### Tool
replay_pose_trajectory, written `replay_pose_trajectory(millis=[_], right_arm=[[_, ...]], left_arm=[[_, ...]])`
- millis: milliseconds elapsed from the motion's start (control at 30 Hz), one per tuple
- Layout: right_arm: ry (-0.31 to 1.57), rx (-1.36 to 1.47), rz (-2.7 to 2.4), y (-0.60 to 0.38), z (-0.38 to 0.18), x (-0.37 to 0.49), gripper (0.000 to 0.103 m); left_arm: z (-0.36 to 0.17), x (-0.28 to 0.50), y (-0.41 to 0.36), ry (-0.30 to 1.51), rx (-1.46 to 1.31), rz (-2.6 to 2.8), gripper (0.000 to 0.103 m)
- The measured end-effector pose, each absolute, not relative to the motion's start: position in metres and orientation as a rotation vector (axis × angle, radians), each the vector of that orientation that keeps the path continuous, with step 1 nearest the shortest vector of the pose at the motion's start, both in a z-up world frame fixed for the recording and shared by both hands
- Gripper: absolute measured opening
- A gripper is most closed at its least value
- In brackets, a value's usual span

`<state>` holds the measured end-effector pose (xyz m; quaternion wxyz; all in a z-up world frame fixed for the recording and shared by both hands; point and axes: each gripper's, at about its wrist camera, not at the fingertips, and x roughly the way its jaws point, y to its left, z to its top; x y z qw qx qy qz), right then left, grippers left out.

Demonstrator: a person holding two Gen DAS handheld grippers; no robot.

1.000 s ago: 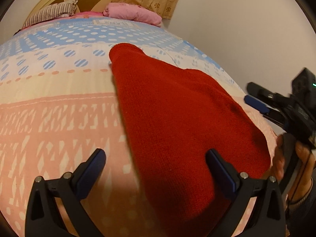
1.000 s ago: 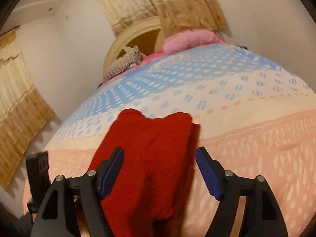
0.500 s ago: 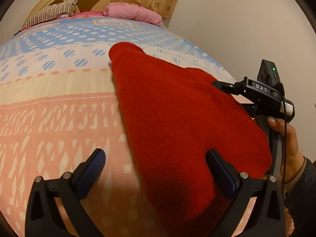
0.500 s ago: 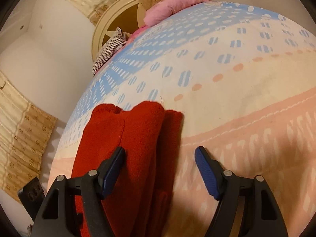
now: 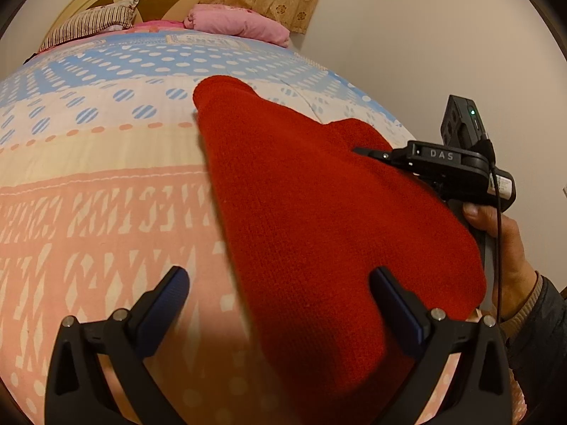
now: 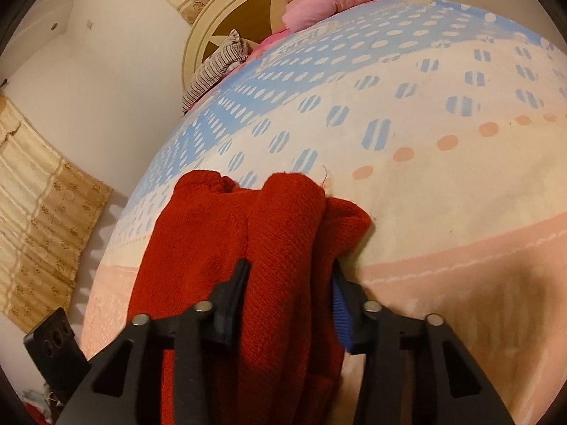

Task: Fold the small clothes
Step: 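Close the right tool on the sweater edge and lift it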

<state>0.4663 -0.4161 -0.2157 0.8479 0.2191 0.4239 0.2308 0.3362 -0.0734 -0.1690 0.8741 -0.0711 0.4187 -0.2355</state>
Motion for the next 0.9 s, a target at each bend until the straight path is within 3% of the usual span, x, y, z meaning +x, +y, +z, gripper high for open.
replay_pose_trajectory(millis=[233,333,367,600,900], right_arm=[[0.845,0.434,0.486,-0.413,-0.214,0.457,0.031],[0.814,0.397,0.470,-0.409,-0.210,0.451,0.029],[0.807,0.391,0.465,-0.409,-0.209,0.450,0.029],[0.769,0.401,0.443,-0.409,-0.200,0.433,0.028],[0.694,0.418,0.436,-0.415,-0.177,0.394,0.027]], left_arm=[[-0.167,0.336,-0.073,0.870,-0.161,-0.522,0.100],[-0.166,0.335,-0.076,0.873,-0.170,-0.582,0.083],[-0.166,0.334,-0.077,0.875,-0.172,-0.607,0.072],[-0.155,0.324,-0.086,0.863,-0.135,-0.582,0.051],[-0.135,0.296,-0.091,0.827,-0.083,-0.570,0.039]])
